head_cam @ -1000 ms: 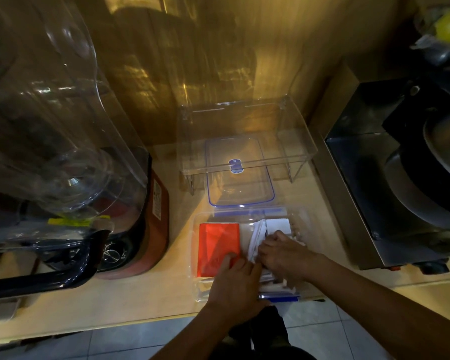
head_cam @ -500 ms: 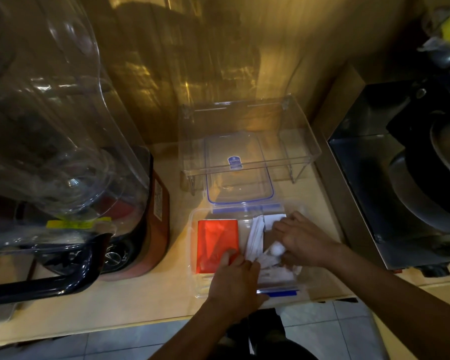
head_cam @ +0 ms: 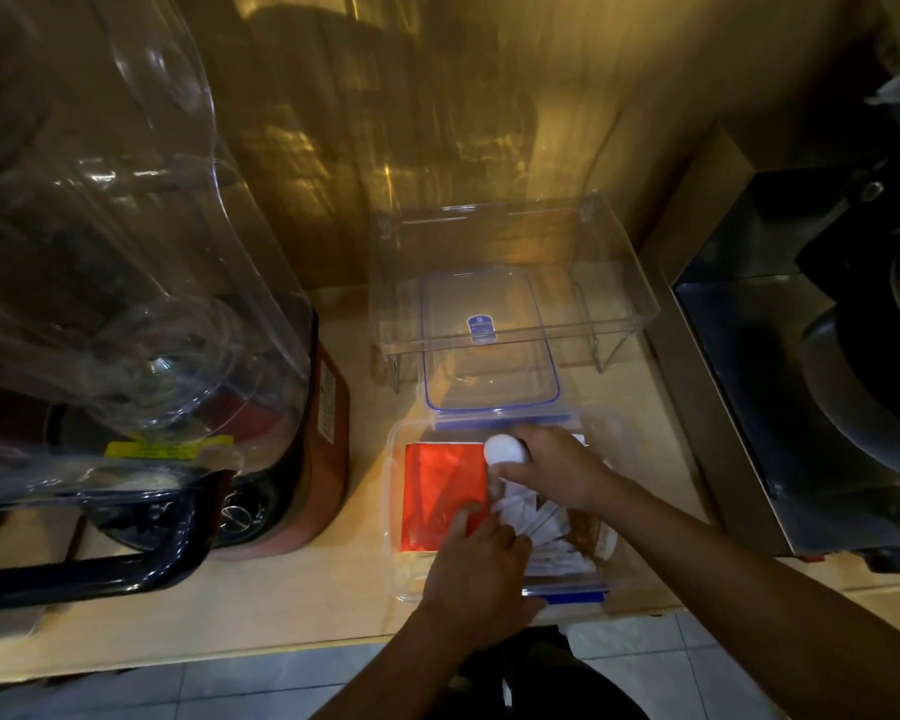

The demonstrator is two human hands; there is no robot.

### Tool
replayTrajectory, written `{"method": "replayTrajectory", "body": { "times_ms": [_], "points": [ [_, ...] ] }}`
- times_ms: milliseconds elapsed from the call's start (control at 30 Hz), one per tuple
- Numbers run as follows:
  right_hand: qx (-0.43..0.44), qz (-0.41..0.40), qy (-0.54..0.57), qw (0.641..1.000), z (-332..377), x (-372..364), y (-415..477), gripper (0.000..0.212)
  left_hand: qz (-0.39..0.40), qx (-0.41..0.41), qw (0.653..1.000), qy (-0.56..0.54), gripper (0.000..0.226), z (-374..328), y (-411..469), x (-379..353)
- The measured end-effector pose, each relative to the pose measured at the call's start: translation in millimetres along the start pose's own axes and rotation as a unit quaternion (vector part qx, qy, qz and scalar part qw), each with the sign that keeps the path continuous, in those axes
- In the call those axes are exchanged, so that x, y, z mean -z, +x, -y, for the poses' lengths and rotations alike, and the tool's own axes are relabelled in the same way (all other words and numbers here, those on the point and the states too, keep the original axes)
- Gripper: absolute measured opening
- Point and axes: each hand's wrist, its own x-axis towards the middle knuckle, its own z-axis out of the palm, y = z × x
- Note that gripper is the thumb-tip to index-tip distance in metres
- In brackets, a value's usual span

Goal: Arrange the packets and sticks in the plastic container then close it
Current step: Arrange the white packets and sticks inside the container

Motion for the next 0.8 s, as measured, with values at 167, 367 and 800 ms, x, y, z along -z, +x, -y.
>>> {"method": "replayTrajectory", "body": {
  "times_ms": [167,367,800],
  "points": [
    [-0.017,0.033,0.014,0.999,-7,0,2,0.044,-0.018,0.003,1.000,0.022,0.050,-3,-3,4],
    [0.071,-0.009,-0.141,0.987,-24,5,-12,0.028,-0.028,-0.013,1.000,0.004,0.047,-3,-1,1],
    [0.192,0.054,-0.315,0.928,-33,4,-27,0.018,0.030,0.063,0.981,-0.183,0.092,-24,24,0]
  ]
}}
